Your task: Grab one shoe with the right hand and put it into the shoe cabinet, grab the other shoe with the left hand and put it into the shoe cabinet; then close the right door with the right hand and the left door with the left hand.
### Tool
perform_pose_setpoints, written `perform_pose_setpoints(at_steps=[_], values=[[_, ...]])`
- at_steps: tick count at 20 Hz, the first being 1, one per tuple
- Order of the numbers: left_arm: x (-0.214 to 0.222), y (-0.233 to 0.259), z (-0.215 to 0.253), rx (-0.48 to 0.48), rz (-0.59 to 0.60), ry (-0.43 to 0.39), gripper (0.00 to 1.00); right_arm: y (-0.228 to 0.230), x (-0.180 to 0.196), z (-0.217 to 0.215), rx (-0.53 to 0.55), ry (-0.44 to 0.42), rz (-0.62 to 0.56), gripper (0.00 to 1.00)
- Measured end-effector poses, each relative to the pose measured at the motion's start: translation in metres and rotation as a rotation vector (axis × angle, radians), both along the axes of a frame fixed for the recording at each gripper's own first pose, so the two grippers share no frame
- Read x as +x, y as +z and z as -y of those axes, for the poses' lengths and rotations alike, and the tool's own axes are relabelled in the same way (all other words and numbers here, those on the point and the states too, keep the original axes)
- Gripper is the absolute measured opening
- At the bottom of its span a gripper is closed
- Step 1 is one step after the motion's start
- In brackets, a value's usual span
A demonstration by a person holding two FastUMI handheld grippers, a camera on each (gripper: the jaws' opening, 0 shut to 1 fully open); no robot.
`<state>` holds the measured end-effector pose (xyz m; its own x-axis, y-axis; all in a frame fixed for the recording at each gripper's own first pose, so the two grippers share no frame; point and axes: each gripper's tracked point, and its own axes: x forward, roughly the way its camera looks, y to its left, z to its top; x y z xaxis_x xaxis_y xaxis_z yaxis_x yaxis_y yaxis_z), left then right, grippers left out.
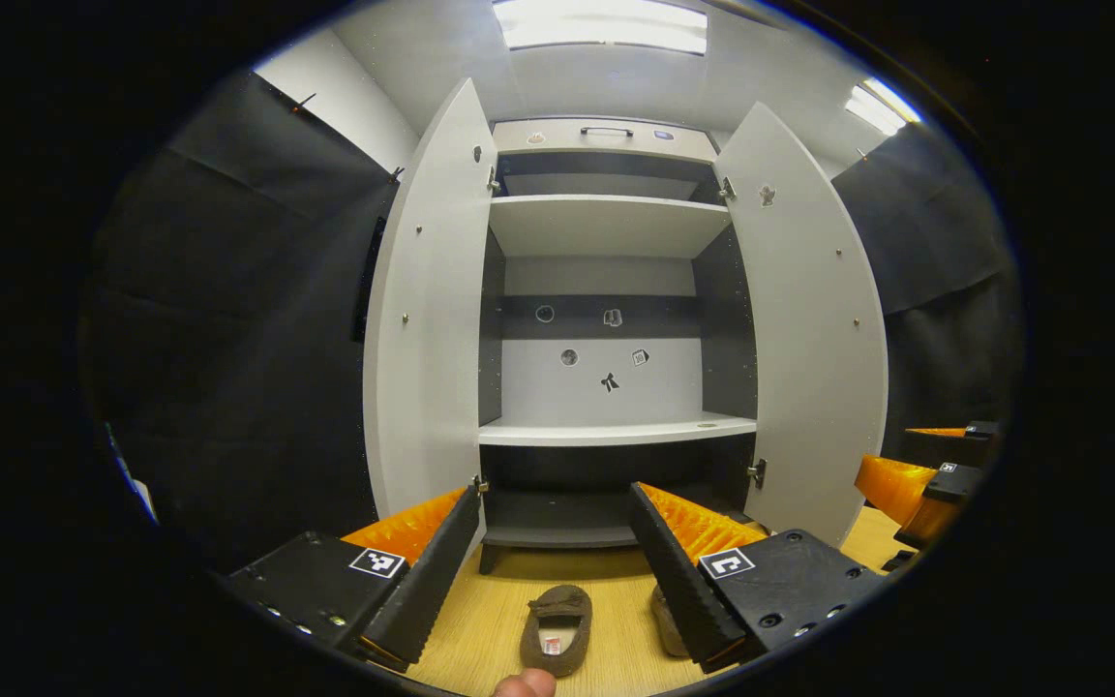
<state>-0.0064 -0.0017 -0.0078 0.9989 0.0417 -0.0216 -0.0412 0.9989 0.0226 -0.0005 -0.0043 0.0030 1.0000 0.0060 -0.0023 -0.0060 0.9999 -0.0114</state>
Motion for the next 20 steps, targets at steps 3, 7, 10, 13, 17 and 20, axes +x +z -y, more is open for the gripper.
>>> perform_pose_setpoints(at_steps=[3, 7, 10, 13, 17, 20], values=[[-0.002, 0.002, 0.000, 0.000, 0.002, 0.002, 0.94, -0.002, 0.001, -0.002, -0.006, 0.008, -0.006, 0.97], [-0.005, 0.004, -0.001, -0.001, 0.004, 0.009, 0.94, -0.010, 0.012, -0.031, 0.025, 0.104, -0.038, 0.97], [-0.010, 0.004, -0.006, -0.005, 0.002, 0.023, 0.94, -0.034, 0.031, -0.053, 0.015, 0.173, -0.121, 0.97], [-0.013, 0.005, -0.009, -0.009, 0.002, 0.030, 0.94, -0.085, 0.055, -0.073, -0.065, 0.229, -0.284, 0.97], [-0.016, 0.003, -0.016, -0.002, -0.006, 0.047, 0.94, -0.164, 0.074, -0.095, -0.073, 0.280, -0.518, 0.98], [-0.018, 0.002, -0.020, 0.000, -0.009, 0.058, 0.94, -0.216, 0.076, -0.101, -0.059, 0.281, -0.686, 0.97]])
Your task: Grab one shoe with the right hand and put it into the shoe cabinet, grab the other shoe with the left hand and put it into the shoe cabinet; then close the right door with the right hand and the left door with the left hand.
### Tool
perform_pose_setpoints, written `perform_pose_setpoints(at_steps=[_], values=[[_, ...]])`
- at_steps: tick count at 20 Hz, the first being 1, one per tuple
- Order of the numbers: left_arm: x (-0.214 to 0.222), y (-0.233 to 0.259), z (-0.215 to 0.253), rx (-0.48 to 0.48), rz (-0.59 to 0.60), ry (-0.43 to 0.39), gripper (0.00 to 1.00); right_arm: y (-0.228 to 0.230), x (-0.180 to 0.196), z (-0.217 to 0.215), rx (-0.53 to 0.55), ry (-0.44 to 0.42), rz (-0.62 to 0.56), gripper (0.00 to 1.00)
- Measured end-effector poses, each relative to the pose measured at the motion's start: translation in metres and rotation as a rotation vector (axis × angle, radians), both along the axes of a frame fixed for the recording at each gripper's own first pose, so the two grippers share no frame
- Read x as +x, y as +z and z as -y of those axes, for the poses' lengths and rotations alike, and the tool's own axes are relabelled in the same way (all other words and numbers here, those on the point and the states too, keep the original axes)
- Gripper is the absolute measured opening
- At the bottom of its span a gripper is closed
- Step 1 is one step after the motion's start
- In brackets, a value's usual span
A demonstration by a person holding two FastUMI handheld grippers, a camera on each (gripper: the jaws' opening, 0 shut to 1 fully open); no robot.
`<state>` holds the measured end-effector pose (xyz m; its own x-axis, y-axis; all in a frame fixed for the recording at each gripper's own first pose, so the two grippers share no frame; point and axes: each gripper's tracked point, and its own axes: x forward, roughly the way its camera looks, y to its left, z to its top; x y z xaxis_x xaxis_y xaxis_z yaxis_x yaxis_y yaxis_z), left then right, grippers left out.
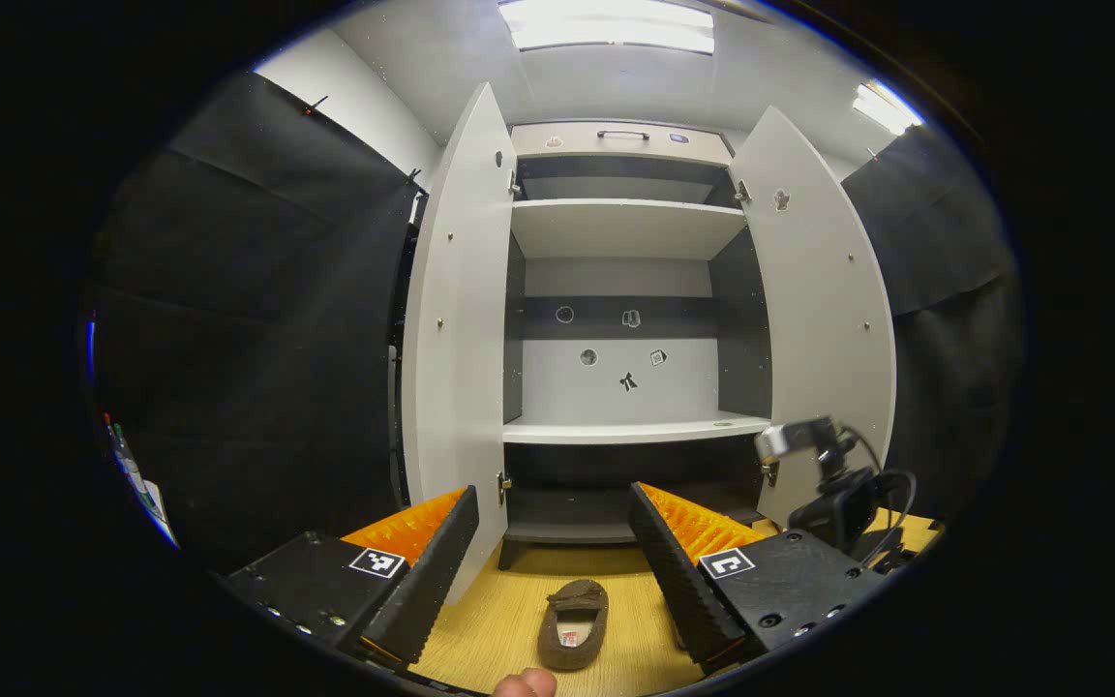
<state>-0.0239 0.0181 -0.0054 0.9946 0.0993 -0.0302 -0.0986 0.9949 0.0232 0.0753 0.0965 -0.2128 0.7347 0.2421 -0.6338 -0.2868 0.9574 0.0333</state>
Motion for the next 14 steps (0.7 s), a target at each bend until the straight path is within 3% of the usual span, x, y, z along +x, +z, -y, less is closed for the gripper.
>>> perform_pose_setpoints(at_steps=[1, 2, 3, 6, 8, 12, 14], values=[[-0.001, 0.000, 0.000, -0.002, -0.001, 0.002, 0.94, -0.015, 0.004, 0.000, -0.011, -0.008, -0.036, 0.92], [-0.002, 0.000, -0.002, -0.004, -0.001, 0.005, 0.94, -0.029, 0.011, 0.003, -0.037, -0.018, -0.060, 0.96], [-0.002, -0.001, -0.003, -0.007, -0.002, 0.006, 0.94, -0.042, 0.015, 0.007, -0.068, -0.020, -0.087, 0.92], [-0.003, -0.003, -0.003, -0.009, -0.010, 0.008, 0.94, -0.070, 0.027, 0.004, -0.084, -0.014, -0.178, 0.94], [-0.004, -0.003, -0.004, -0.012, -0.012, 0.010, 0.94, -0.085, 0.033, 0.002, -0.086, -0.022, -0.233, 0.86], [-0.006, -0.004, -0.008, -0.018, -0.012, 0.021, 0.94, -0.093, 0.051, 0.011, -0.126, -0.079, -0.234, 0.65], [-0.005, -0.003, -0.011, 0.010, -0.009, 0.032, 0.94, -0.097, 0.056, 0.017, -0.118, -0.116, -0.227, 0.43]])
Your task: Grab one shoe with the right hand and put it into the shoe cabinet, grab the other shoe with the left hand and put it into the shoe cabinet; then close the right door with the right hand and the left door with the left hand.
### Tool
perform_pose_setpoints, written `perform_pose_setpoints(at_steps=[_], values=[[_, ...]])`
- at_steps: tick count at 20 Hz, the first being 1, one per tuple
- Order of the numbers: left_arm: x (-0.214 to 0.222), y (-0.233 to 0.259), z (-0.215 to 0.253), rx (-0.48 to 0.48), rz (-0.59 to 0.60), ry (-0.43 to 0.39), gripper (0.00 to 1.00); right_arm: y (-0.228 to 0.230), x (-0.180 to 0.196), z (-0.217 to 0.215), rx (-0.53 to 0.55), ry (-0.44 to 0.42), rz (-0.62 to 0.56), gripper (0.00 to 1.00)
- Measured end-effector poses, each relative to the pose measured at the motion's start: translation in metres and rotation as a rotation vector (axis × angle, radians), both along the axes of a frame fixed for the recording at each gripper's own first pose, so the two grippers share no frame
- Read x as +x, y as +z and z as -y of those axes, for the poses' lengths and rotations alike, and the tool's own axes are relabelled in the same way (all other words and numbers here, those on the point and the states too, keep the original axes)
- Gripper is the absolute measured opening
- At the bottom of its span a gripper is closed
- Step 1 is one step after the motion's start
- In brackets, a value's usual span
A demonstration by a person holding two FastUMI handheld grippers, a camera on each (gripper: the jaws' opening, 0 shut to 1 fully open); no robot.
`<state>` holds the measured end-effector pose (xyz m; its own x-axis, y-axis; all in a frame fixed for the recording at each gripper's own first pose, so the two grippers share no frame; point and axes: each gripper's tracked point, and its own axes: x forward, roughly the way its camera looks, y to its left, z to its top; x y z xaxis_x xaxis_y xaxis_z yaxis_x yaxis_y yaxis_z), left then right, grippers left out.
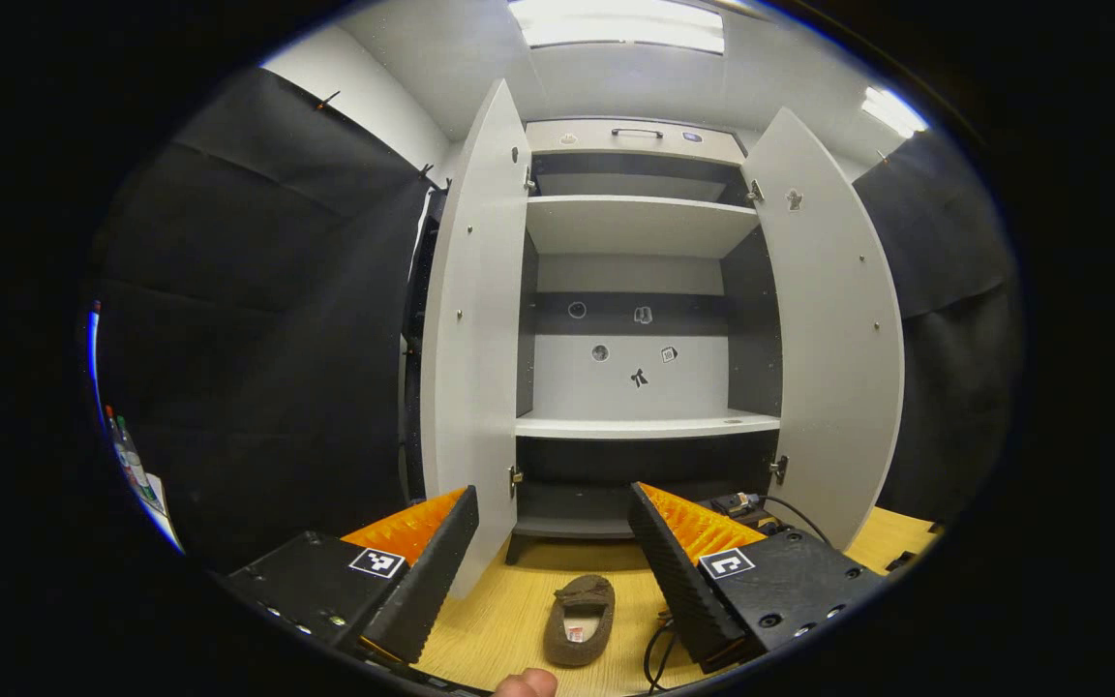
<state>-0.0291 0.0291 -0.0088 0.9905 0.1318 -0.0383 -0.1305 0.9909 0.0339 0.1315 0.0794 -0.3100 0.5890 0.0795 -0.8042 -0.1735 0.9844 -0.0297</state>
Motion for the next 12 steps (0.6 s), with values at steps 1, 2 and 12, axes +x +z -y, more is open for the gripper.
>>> perform_pose_setpoints(at_steps=[1, 2, 12], values=[[0.000, 0.001, -0.001, 0.016, 0.005, 0.004, 0.94, 0.000, 0.002, 0.003, 0.011, -0.029, 0.003, 0.39], [-0.001, 0.002, -0.001, 0.021, 0.010, 0.003, 0.94, -0.003, 0.002, 0.006, 0.025, -0.056, 0.011, 0.34], [-0.004, -0.003, -0.004, -0.020, -0.006, -0.009, 0.94, 0.089, -0.016, 0.012, 0.056, 0.015, 0.352, 0.04]])
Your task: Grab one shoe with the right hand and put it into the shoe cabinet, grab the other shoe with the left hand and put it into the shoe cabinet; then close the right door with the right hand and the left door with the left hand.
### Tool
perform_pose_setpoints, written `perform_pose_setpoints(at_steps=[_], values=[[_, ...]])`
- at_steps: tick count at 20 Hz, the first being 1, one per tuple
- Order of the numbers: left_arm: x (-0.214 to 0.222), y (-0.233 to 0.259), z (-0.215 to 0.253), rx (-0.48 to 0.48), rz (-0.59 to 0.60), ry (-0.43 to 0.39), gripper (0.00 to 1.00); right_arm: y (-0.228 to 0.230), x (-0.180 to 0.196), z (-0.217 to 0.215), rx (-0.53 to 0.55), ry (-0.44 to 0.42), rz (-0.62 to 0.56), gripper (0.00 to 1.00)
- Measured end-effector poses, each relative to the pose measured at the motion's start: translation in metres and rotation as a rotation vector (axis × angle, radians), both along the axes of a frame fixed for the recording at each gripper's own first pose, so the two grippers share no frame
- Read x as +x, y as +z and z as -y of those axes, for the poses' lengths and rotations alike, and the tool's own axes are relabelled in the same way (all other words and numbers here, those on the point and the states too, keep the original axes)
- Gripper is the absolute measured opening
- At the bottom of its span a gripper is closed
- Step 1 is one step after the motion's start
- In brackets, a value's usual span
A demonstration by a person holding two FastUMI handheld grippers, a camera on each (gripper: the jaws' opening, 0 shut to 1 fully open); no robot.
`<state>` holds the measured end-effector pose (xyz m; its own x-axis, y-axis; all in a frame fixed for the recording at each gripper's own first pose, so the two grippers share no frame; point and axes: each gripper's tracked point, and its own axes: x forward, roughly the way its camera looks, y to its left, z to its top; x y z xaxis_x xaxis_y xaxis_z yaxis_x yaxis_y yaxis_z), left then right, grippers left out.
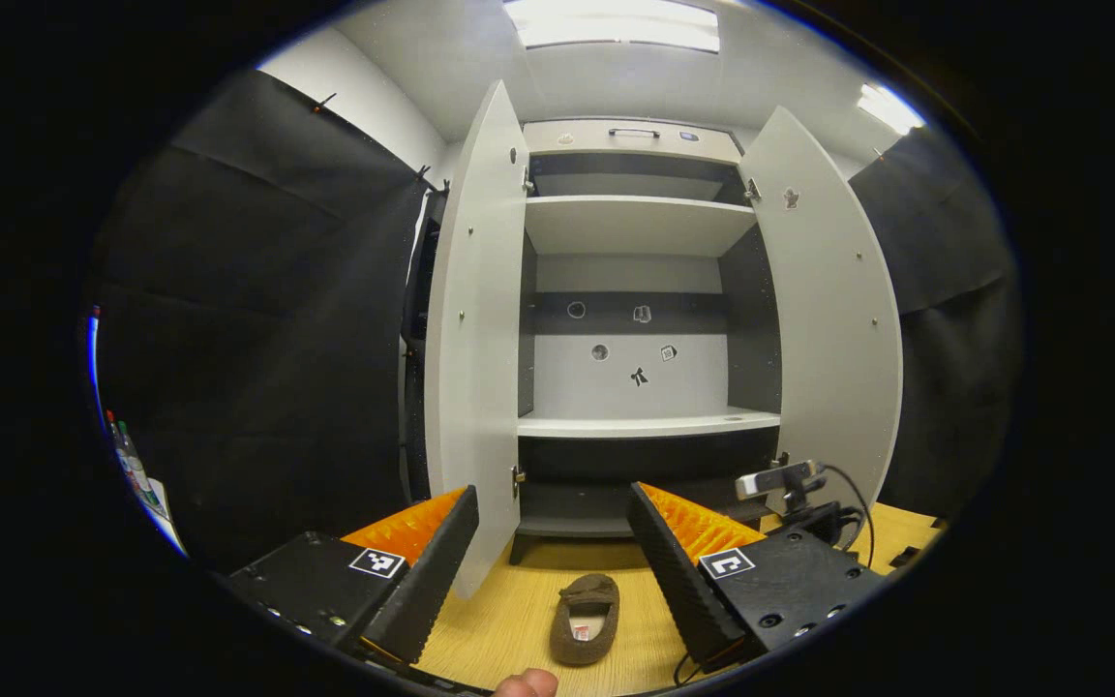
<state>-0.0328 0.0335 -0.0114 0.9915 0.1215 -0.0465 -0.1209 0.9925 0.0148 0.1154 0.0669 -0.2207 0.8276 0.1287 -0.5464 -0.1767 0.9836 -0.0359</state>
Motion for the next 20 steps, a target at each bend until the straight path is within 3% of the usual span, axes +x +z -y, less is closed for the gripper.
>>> perform_pose_setpoints(at_steps=[4, 7, 8, 12, 14, 20], values=[[-0.001, -0.006, 0.001, -0.022, -0.005, -0.003, 0.94, 0.092, -0.010, -0.016, 0.049, 0.063, 0.165, 0.03], [0.001, -0.010, 0.000, -0.023, -0.013, 0.002, 0.99, 0.175, 0.006, -0.024, 0.041, 0.086, 0.287, 0.04], [0.001, -0.011, 0.001, -0.025, -0.013, 0.001, 0.95, 0.200, 0.016, -0.026, 0.029, 0.097, 0.307, 0.04], [-0.001, -0.009, 0.008, -0.037, -0.013, -0.023, 0.95, 0.270, 0.084, -0.025, -0.006, 0.075, 0.288, 0.04], [-0.001, -0.007, 0.009, -0.044, -0.006, -0.022, 0.95, 0.288, 0.132, -0.020, -0.078, 0.055, 0.282, 0.04], [-0.004, -0.008, 0.001, -0.052, -0.018, -0.001, 0.95, 0.289, 0.247, -0.015, -0.222, 0.001, 0.160, 0.03]])
